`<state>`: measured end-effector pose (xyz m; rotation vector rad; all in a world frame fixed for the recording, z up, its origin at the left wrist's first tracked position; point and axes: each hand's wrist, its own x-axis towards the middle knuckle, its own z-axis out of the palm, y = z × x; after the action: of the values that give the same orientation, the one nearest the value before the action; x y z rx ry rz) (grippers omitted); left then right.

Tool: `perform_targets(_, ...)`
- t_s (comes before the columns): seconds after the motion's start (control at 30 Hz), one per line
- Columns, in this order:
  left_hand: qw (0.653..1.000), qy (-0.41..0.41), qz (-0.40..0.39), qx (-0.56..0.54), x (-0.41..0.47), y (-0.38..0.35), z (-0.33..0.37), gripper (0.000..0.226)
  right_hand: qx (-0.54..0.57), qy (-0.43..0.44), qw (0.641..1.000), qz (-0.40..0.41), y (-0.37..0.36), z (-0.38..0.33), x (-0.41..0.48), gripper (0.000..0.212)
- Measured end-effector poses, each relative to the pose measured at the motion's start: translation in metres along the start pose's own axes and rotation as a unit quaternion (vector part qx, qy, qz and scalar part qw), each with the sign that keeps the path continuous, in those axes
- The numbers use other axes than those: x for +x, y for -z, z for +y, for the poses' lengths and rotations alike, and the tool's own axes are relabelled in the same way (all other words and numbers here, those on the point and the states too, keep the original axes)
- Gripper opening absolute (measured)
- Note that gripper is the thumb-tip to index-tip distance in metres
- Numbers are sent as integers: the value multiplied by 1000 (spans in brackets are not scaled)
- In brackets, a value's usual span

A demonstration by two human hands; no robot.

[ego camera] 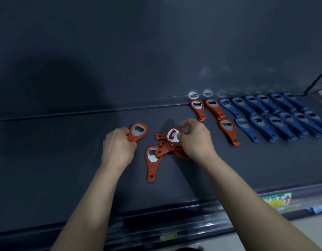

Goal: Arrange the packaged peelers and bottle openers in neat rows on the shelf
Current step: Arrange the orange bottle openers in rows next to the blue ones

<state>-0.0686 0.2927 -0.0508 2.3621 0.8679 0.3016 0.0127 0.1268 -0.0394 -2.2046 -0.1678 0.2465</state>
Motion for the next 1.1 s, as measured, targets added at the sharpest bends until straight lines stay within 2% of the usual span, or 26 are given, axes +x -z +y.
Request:
perform_targets(0.2, 998, 12, 54, 10, -2, 6, -15, 10, -65, 17, 998, -18, -10, -2, -9, 32)
perform_targets(0.33, 997, 16, 73, 25, -3, 7, -19, 9, -184, 30, 983, -4, -17, -7, -18, 55)
perform_targets(0.4, 997, 18, 70, 34, -5, 5, -18, 11, -236, 35, 971, -3, -19, -10, -21, 60)
perform_targets(0.57, 995, -1, 59, 79, -8, 5, -11, 16, -224, 18, 974, -21, -16, -15, -20, 47)
perform_targets(0.63, 988, -11, 79, 132, -12, 4, -7, 23, -204, 11, 979, -25, -12, -15, -18, 40)
perform_targets(0.7, 984, -39, 102, 140, -18, 3, 1, 26, -190, 10, 981, -20, -9, -12, -17, 38)
perform_targets(0.73, 989, -49, 86, 113, -22, 2, 5, 26, -187, 11, 982, -14, -8, -10, -17, 36)
perform_targets(0.8, 997, -44, -6, 69, -29, -1, 15, 36, -195, 18, 981, 1, -6, -7, -18, 31)
perform_targets(0.9, 987, -40, -116, 105, -37, -7, 24, 46, -268, 26, 963, 24, -3, -2, -18, 19)
perform_targets(1.03, 984, -49, -124, 116, -34, -7, 27, 32, -295, 17, 955, 21, 3, -2, -19, 7)
perform_targets(1.1, 984, -63, -130, 108, -32, -5, 26, 21, -297, 13, 955, 16, 6, -3, -19, 18)
